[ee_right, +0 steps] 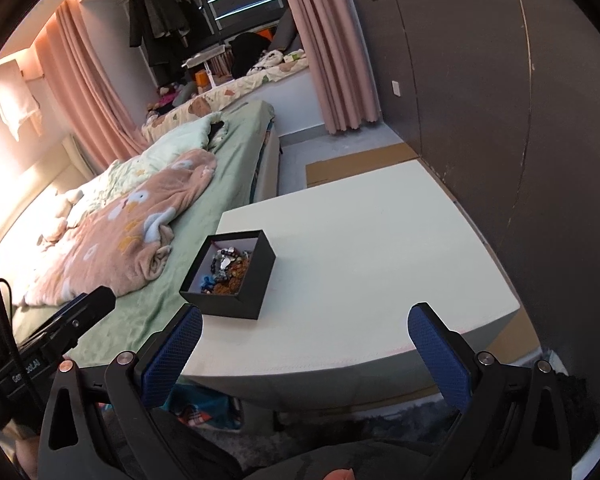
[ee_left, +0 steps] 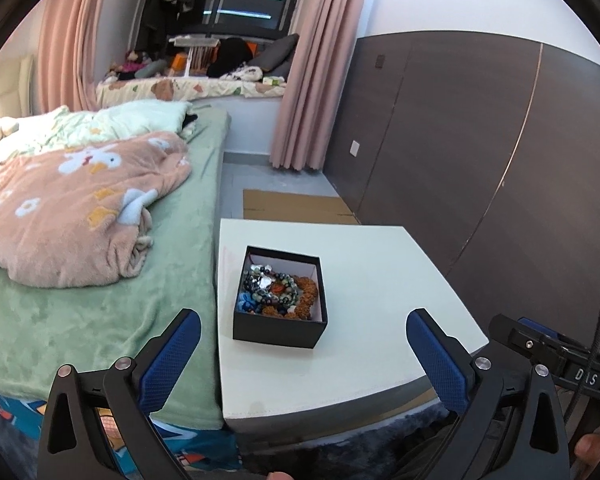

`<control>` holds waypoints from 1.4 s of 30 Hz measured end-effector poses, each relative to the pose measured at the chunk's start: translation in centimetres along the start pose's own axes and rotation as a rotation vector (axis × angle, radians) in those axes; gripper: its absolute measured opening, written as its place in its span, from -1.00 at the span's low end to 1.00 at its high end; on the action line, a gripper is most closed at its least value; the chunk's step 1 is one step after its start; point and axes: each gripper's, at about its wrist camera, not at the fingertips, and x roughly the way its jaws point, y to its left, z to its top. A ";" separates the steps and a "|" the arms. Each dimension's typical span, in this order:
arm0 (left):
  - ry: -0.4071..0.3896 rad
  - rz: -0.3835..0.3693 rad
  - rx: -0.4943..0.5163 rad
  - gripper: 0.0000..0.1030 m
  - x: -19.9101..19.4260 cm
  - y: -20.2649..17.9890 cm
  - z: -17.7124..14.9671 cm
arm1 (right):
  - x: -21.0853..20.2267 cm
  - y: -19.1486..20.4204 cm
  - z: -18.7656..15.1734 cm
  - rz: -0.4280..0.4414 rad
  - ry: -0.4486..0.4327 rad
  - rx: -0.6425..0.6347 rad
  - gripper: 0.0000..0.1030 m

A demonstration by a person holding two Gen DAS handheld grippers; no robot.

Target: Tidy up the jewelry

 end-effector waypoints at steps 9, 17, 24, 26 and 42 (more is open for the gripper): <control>-0.013 -0.002 0.026 0.99 -0.6 -0.7 -0.2 | -0.6 0.6 -0.1 -0.016 -0.012 -0.027 1.00; -0.011 0.011 0.037 0.99 -0.7 -0.9 -0.3 | -0.7 0.6 -0.1 -0.023 -0.010 -0.027 1.00; -0.006 0.014 0.021 0.99 -1.0 -0.5 -0.4 | -0.8 0.1 -0.1 -0.003 -0.006 0.002 1.00; -0.004 0.014 0.017 0.99 -1.0 -0.5 -0.4 | -0.7 -0.1 -0.1 -0.001 -0.003 0.011 1.00; 0.000 0.019 0.009 0.99 -0.7 -0.3 -0.3 | -0.8 0.5 -0.3 -0.045 -0.014 -0.013 1.00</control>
